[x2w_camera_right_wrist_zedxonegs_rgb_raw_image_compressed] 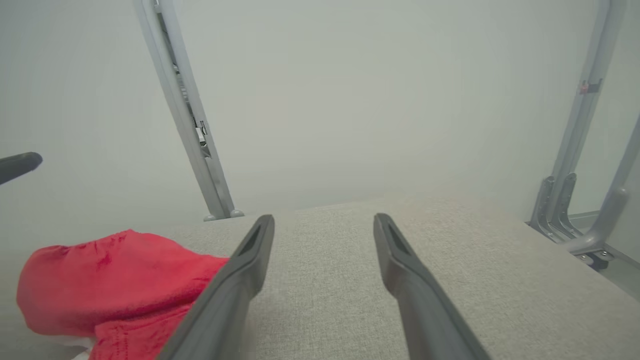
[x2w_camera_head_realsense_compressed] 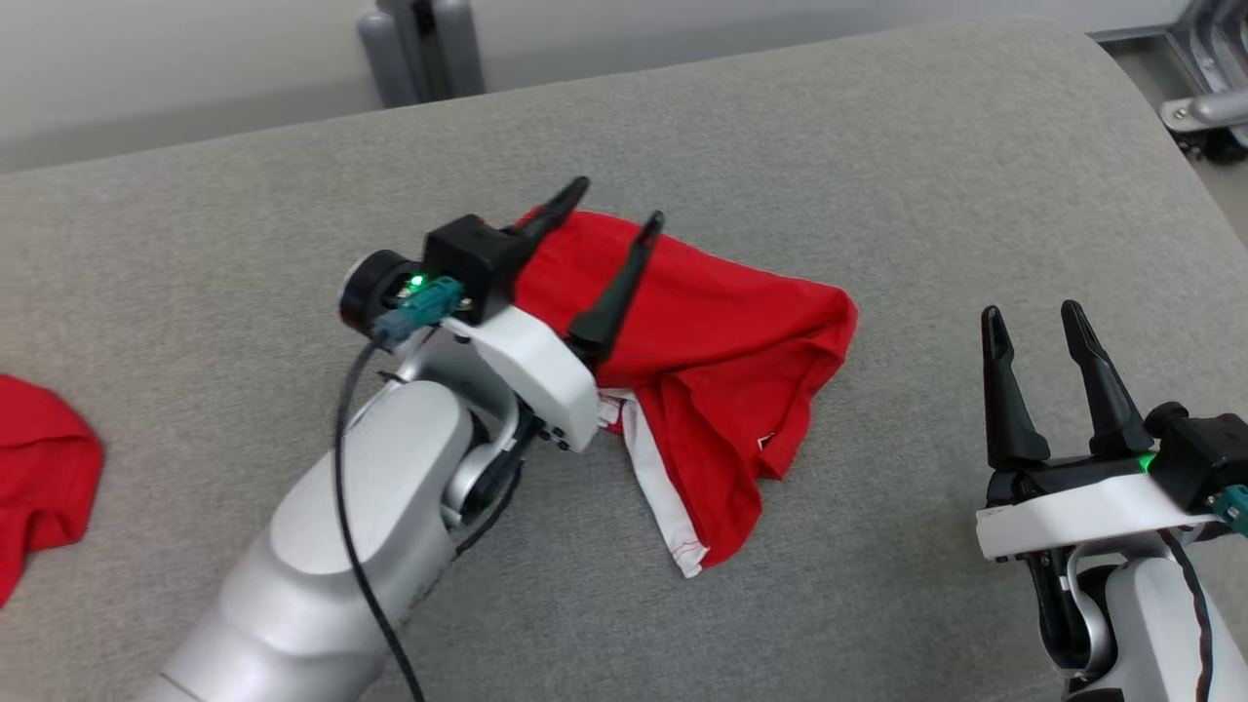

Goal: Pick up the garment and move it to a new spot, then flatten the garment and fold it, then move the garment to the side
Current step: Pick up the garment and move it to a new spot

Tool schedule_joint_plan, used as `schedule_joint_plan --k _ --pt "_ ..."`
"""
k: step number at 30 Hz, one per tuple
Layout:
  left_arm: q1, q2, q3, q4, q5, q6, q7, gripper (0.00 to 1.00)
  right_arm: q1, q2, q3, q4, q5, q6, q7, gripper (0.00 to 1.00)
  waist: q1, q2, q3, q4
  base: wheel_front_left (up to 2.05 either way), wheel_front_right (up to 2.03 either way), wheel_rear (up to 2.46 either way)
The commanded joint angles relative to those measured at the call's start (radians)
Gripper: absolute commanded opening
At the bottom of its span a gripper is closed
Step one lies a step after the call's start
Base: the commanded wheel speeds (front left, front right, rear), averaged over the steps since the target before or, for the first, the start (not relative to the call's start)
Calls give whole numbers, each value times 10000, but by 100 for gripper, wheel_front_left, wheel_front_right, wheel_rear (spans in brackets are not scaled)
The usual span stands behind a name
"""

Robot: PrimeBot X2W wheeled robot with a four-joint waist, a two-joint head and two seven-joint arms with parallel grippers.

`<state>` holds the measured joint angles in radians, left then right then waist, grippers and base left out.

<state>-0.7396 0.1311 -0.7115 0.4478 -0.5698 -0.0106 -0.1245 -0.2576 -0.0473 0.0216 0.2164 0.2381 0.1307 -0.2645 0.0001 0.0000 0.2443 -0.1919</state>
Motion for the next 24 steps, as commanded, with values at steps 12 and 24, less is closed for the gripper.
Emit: schedule_joint_plan --k 12,24 --pt "1799 1562 2558 -1412 -1119 1178 -1213 100 145 -63 -224 -260 -611 0 227 100 -1 0 -877 1738 0 0 0" --pt "4554 2743 4217 -2797 -1128 1872 -1380 100 501 -60 -27 -251 -889 0 529 100 -1 0 -1424 1930 0 0 0"
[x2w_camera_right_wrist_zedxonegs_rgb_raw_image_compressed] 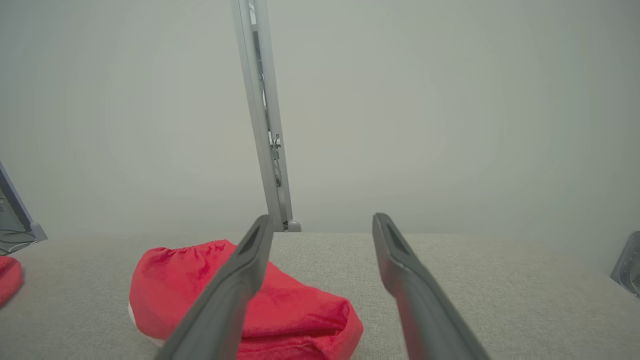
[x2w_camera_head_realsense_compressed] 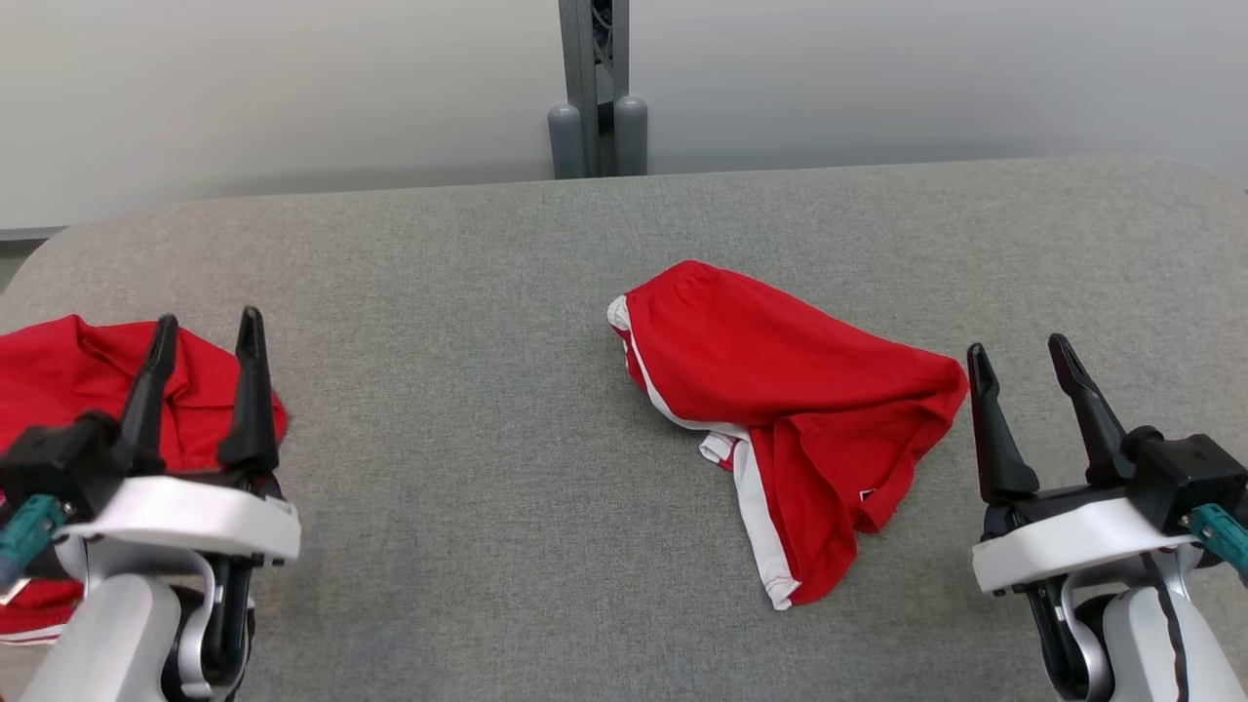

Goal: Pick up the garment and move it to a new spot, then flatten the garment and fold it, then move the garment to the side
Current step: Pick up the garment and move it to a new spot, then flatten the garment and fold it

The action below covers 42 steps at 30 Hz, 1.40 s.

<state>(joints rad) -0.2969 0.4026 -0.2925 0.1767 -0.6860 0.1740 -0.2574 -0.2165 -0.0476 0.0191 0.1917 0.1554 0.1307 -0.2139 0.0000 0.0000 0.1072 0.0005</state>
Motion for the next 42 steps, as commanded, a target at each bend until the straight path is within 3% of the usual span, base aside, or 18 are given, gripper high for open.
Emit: schedule_joint_plan --k 1,8,17,31,42 --pt "371 70 54 -243 144 126 -55 100 158 -57 -17 5 -109 0 30 100 0 0 -115 15 0 0 0" --pt "2015 446 29 -1492 839 1128 11 100 842 -56 -16 -61 -167 0 236 100 0 0 -522 -124 0 0 0" --pt "3242 763 -110 -2677 1039 1885 673 100 1729 -54 72 -220 235 0 403 100 0 0 -880 -212 0 0 0" --pt "3302 782 -236 -3293 1034 2171 1050 100 1507 -55 82 -328 157 -1 510 100 0 0 -745 -225 0 0 0" --pt "2768 450 -487 -3118 852 1931 1042 100 -49 -48 1050 373 -640 0 1478 100 0 0 -33 370 0 0 0"
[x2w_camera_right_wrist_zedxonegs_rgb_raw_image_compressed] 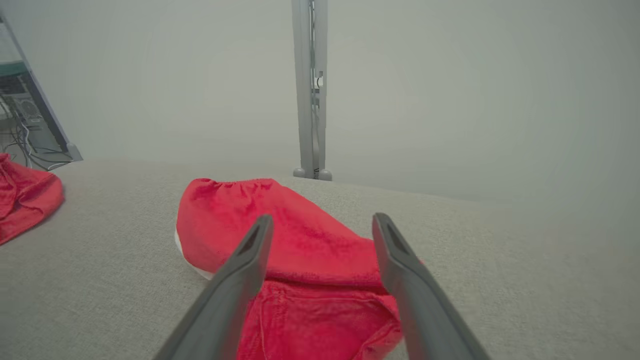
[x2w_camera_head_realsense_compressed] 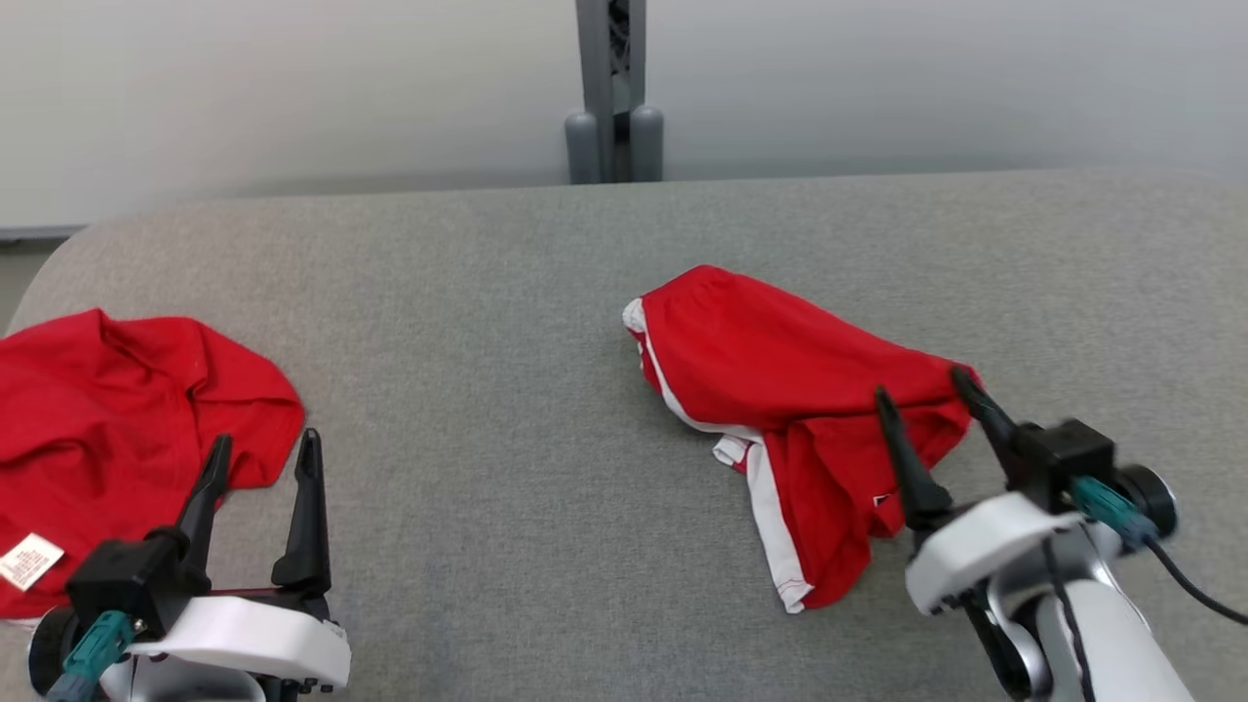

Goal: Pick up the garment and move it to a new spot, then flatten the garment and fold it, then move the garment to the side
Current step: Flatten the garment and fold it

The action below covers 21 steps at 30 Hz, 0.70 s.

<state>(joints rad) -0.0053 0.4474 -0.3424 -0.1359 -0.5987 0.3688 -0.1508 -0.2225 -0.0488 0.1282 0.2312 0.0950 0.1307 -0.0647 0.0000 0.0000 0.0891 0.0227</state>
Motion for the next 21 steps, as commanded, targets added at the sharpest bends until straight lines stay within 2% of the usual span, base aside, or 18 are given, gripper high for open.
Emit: schedule_joint_plan --k 1,6,11,19,20,21 --pt "-201 -17 -11 51 3 -68 -69 100 -247 -93 133 104 -111 0 84 100 0 0 263 233 0 0 0" --pt "-640 -202 -119 412 -96 -371 -250 100 -1640 -332 1377 1091 -67 -1 495 100 0 0 879 718 0 0 0" --pt "-1071 -469 -247 948 -167 -682 -470 100 -3200 -384 2610 2465 216 -1 438 100 0 0 1369 1121 0 0 0" --pt "-1539 -754 -396 1599 -87 -983 -744 100 -4581 -334 3740 4673 548 -1 571 100 0 0 1603 1495 0 0 0" --pt "-1560 -768 -388 1656 -92 -1012 -759 100 -4708 -333 3825 4903 509 -1 635 94 0 0 1604 1486 0 0 0" --pt "-1592 -785 -384 1704 -97 -1036 -785 100 -4838 -324 3866 5082 478 -1 684 48 0 0 1603 1467 0 0 0"
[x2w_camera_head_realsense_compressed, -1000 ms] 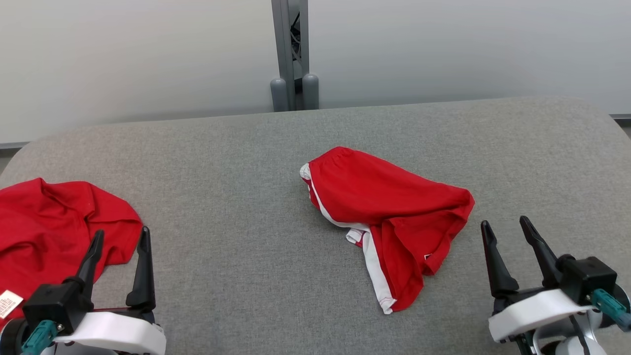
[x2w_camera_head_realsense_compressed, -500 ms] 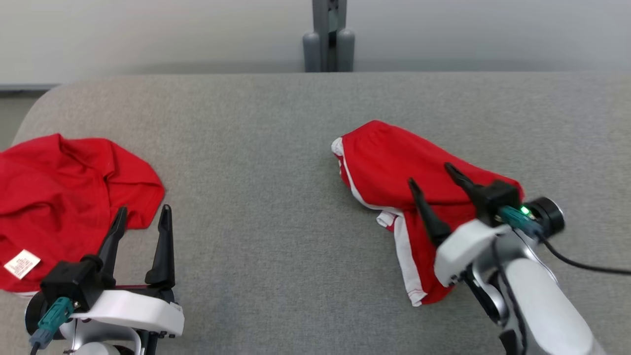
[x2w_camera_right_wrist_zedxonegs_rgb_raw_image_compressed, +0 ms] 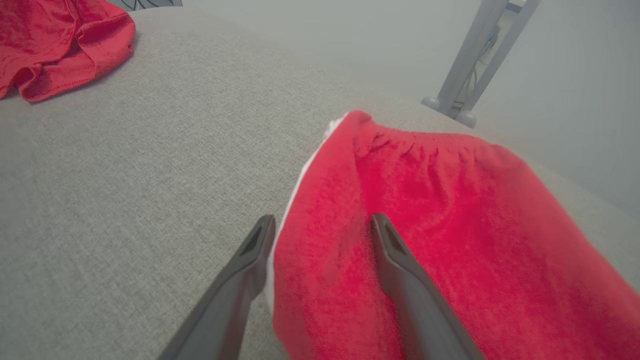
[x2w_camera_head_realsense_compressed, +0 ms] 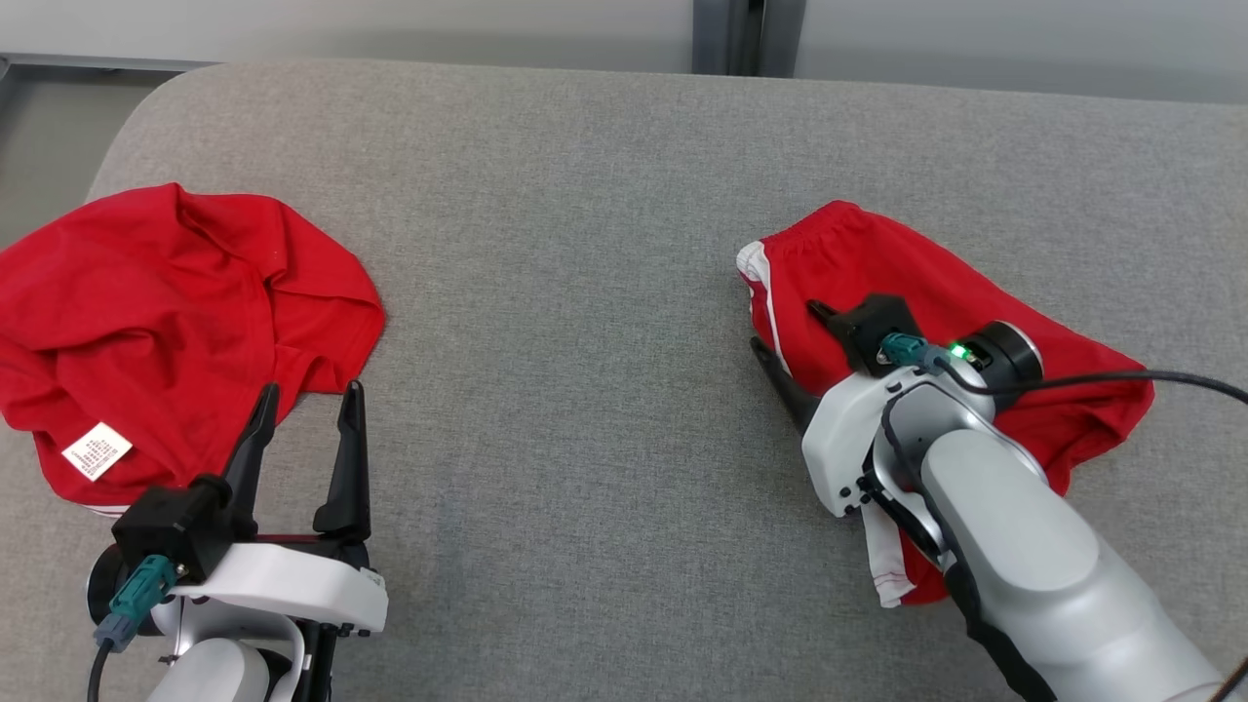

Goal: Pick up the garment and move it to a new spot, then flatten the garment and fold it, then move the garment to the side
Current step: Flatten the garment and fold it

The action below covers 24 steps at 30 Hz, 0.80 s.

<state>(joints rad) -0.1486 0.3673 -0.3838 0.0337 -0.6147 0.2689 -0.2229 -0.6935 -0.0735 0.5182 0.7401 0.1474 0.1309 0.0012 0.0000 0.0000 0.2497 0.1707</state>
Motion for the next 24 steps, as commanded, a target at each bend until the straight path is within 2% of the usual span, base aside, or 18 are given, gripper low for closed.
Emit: schedule_joint_plan --k 1,2,7,15,24 --pt "-192 12 23 54 61 -72 -74 100 -209 -62 -21 196 -57 -3 111 30 0 0 -7 -42 0 0 0" --pt "-221 -1 15 107 58 -107 -89 100 -270 -45 -30 340 -38 -3 76 0 0 0 -14 -71 0 0 0" --pt "-273 -16 36 245 51 -203 -156 100 -404 -49 -689 610 293 -3 -554 0 0 0 -121 -337 0 0 0" --pt "-215 81 -53 270 70 -253 -109 100 601 -115 -3431 472 1515 -3 -1762 0 0 0 -232 -930 0 0 0" --pt "-410 229 -173 191 158 -288 81 100 1438 -63 -5165 382 2316 -3 -2156 0 0 0 -53 -1421 0 0 0"
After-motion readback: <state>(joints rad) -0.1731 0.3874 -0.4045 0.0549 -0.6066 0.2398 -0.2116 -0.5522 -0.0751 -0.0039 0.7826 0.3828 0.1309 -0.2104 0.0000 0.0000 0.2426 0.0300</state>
